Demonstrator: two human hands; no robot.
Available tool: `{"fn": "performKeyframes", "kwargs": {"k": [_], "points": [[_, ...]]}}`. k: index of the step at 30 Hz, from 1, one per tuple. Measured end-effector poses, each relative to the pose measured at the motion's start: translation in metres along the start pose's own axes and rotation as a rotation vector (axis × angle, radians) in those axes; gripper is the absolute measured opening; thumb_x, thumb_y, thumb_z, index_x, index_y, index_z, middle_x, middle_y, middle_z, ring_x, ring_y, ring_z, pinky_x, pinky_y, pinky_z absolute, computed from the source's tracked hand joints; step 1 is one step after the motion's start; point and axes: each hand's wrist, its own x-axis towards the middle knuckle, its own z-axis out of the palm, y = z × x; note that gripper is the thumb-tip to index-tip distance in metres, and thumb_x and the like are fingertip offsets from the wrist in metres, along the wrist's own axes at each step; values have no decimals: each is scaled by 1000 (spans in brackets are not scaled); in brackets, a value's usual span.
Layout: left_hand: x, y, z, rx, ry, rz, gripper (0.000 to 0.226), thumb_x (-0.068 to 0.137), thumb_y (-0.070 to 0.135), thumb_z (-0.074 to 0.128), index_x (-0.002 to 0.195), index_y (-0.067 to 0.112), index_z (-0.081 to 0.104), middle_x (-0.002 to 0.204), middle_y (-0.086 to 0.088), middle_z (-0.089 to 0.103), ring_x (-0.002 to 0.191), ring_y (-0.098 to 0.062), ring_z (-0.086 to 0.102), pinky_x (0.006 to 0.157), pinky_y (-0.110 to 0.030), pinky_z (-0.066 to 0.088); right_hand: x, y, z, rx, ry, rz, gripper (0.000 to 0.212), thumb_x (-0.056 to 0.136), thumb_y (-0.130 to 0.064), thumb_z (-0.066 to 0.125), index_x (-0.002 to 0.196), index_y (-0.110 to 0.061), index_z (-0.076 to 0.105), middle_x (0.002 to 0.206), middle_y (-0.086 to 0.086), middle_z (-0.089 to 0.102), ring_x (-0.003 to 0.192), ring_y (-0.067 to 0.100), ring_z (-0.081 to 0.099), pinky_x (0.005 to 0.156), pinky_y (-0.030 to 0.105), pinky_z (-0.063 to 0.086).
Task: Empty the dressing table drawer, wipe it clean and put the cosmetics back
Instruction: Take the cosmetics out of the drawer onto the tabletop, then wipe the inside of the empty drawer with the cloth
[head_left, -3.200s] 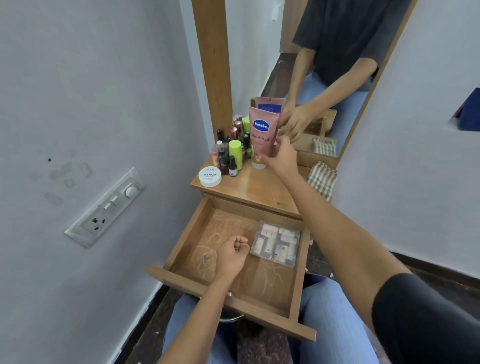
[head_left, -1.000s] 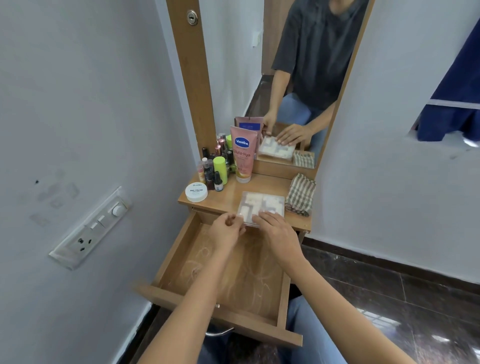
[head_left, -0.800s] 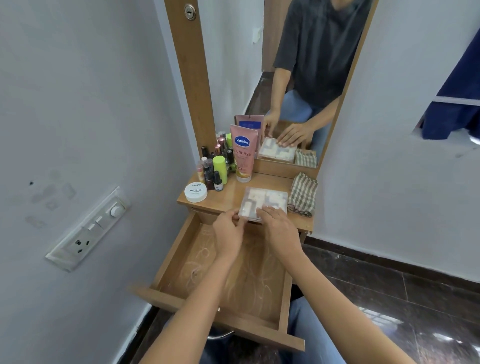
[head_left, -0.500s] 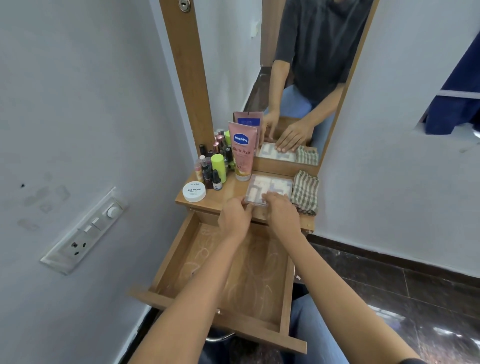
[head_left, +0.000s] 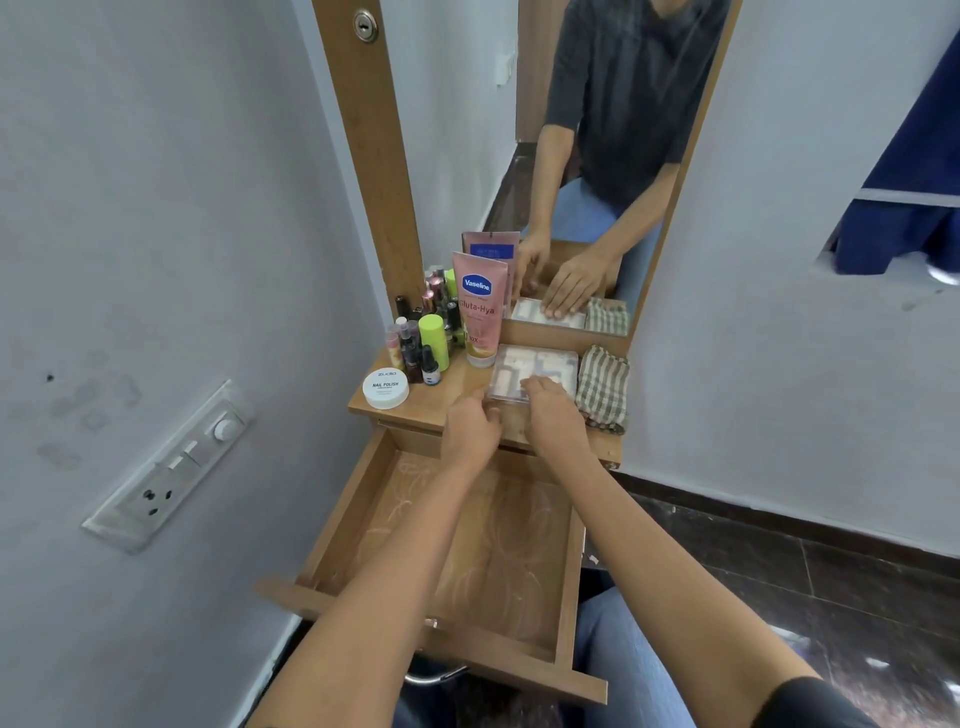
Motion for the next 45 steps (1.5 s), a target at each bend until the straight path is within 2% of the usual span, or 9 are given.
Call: {"fn": "performKeyframes", "kwargs": {"k": [4,7,12,17,23,28,32,40,45], "points": [[-28,-12,-8,-91,72,-40,39,92,12,55,130,5,52,119,-9,62,104,-22,58,89,-24,40,-12,7,-12,-21,229,-53,56,68,18,52,122,2,54,136,21,47,131,36,40,115,47,24],[-56,-31,-14,-143,111,-53,34,90,11,57,123,6,56,114,-7,63,99,-16,58,86,-20,41,-15,27,-20,-68,190,82,65,73,9,53,135,-2,42,148,21,33,141,36,23,117,48,5],[-92,-62,-27,-56,138,7,29,89,13,58,118,11,58,108,1,59,101,-16,58,91,-35,50,-23,51,-21,-3,10,233,58,88,-23,51,142,-12,34,148,22,29,139,41,19,113,55,20],[-112,-91,-46,107,104,50,27,91,15,56,119,11,57,121,-3,56,111,-17,55,93,-25,44,-35,55,-21,-68,45,189,42,85,-19,50,126,-6,47,122,19,55,116,39,44,96,46,41],[-127,-116,-58,148,118,-56,26,91,12,58,116,9,58,119,-6,56,106,-18,56,86,-19,37,-56,42,-36,-228,55,157,20,91,-13,47,106,-2,53,97,21,65,90,34,51,75,37,40],[-129,-116,-58,174,96,15,23,90,11,56,113,9,58,119,-7,55,104,-16,54,84,-18,36,-101,11,-51,221,166,196,13,88,-18,54,97,-9,59,75,8,59,66,21,53,52,29,36],[-125,-121,-63,294,50,89,27,91,13,55,118,9,55,123,-5,54,110,-18,52,84,-20,40,-141,-26,-38,358,160,103,9,90,-18,56,98,-17,57,76,-7,53,77,15,47,59,25,35],[-113,-144,-82,297,24,-13,31,92,19,56,122,12,53,125,-8,52,119,-25,44,94,-37,43,-146,-21,27,-348,-344,64,29,91,-4,46,120,-5,52,118,10,63,114,28,49,83,34,47],[-108,-147,-82,301,30,-25,35,91,20,57,125,11,53,126,-8,51,119,-26,45,96,-37,43,-148,-31,48,-368,-454,190,47,93,-13,44,137,2,34,141,22,40,128,34,38,103,37,37]]}}
